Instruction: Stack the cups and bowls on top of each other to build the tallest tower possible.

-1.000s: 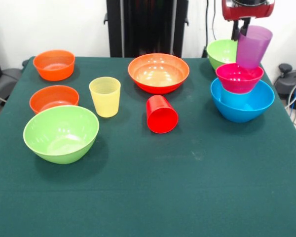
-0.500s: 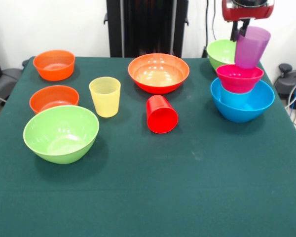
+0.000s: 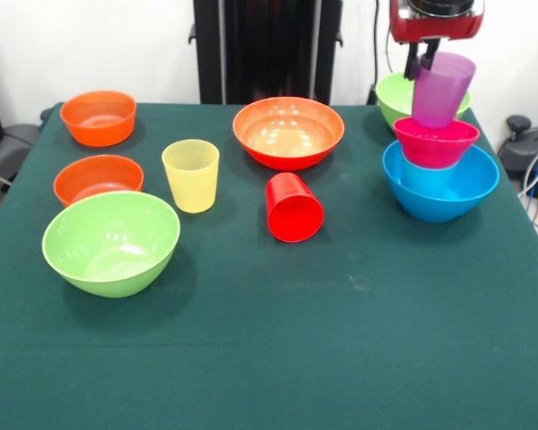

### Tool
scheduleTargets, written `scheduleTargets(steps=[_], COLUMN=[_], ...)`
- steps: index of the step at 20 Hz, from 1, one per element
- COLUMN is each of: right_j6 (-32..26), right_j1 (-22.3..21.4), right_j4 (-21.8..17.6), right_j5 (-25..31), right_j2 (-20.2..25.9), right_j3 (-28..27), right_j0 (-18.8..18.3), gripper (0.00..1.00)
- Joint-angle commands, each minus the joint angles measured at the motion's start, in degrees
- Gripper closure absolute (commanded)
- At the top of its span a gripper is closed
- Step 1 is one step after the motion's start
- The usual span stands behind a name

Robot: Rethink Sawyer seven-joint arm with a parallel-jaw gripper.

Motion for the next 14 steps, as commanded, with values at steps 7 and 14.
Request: scheduleTargets(steps=[7,14], right_j6=[-0.2,1.1], right_j1=[5.8,6.3], right_j4=[-6.1,-5.5], right_j5=[-5.5,-6.0], right_j2=[-3.5,-3.9], right_j3=[-5.2,-5.8], right_j0=[1.4,2.7], gripper=[1.0,1.0])
